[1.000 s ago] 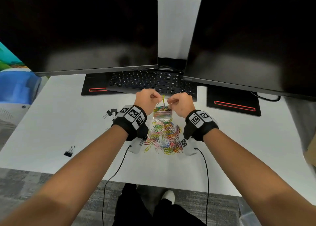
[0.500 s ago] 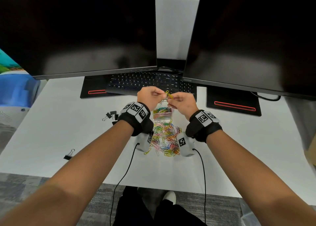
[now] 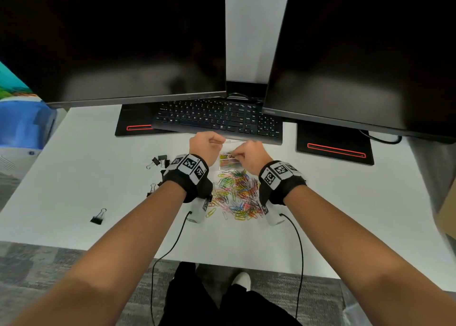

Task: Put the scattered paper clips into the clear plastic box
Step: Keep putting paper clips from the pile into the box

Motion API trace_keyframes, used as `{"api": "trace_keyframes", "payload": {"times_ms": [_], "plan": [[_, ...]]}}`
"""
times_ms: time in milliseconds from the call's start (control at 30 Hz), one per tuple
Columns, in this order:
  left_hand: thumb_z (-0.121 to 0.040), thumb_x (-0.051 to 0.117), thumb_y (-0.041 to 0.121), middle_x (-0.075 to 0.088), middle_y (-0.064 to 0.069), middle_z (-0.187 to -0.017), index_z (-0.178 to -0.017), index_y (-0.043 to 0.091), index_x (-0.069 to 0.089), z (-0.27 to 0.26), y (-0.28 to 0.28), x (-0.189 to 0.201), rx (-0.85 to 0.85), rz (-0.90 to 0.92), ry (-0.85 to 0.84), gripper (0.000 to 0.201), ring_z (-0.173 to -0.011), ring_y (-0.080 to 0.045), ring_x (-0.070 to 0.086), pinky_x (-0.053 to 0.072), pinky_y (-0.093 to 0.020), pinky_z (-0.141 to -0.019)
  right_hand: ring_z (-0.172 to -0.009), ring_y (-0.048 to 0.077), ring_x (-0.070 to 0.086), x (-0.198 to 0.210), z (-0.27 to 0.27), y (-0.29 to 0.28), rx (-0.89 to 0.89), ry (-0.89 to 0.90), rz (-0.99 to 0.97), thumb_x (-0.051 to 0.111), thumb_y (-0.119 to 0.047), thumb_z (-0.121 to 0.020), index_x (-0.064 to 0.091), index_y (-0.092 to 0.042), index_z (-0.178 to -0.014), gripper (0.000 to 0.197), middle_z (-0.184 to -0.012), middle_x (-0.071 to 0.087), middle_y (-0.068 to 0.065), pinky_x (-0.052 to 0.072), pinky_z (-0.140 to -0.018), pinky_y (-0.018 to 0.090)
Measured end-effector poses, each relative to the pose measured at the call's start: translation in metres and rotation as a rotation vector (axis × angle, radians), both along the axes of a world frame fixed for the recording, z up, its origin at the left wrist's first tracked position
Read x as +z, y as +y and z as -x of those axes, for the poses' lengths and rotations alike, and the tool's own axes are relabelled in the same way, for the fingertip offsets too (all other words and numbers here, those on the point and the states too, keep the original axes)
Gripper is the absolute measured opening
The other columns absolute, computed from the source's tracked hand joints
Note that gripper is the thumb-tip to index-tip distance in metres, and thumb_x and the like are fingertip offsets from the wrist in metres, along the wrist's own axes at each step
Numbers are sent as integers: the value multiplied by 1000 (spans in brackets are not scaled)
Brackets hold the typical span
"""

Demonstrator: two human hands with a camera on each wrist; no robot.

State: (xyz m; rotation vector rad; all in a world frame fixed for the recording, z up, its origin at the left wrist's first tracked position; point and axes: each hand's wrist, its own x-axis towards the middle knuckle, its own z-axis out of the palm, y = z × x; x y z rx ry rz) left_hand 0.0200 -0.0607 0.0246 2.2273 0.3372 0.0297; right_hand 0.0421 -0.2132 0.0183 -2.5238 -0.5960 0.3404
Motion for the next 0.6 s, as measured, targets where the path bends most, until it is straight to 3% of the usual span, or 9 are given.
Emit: {"api": "trace_keyframes", "payload": {"times_ms": [67, 233, 333, 433, 500, 600], "plan": [[-87, 57, 3, 73, -4, -98, -96, 12, 73, 7, 5, -3, 31, -5, -34, 20, -92, -15, 67, 44, -10, -72, -103, 27, 61, 1, 3, 1, 43, -14, 16, 46, -7, -95, 70, -7, -111, 29, -111, 70, 10, 46, -93, 30], [-88, 56, 5, 72, -1, -102, -98, 12, 72, 34, 16, -11, 55, -18, -59, 20, -88, -12, 63, 44, -15, -78, -89, 21, 63, -7, 25, -11, -164, -124, -199, 51, -4, -91, 71, -5, -101, 22, -102, 69, 11, 51, -90, 31], [-89, 55, 5, 71, -1, -101, -99, 13, 72, 52, 17, -23, 38, -15, -35, 20, -87, -13, 62, 45, -18, -78, -85, 16, 61, -28, 51, -20, -126, -77, -160, 51, -4, -91, 71, -6, -98, 20, -100, 66, 11, 53, -87, 29], [-89, 53, 1, 71, -5, -103, -101, 10, 71, 68, 17, -38, 19, -17, 27, 23, -89, -13, 61, 45, -17, -80, -102, 24, 60, -50, 68, -26, 7, -30, -17, 46, 2, -90, 68, -5, -109, 30, -113, 62, 12, 47, -98, 32], [-88, 51, -2, 69, -7, -108, -101, 10, 71, 75, 18, -48, -38, -70, 68, 27, -98, -18, 64, 45, -17, -84, -118, 26, 53, -58, 71, -22, 84, -12, 49, 43, 9, -87, 62, -6, -122, 42, -130, 55, 11, 41, -106, 33], [-86, 51, -7, 64, -7, -115, -103, 11, 72, 82, 24, -59, -71, -147, 73, 32, -109, -20, 60, 38, -13, -89, -133, 26, 41, -58, 65, -6, 129, -31, 113, 42, 13, -85, 50, -8, -135, 55, -144, 44, 9, 38, -110, 40]]}}
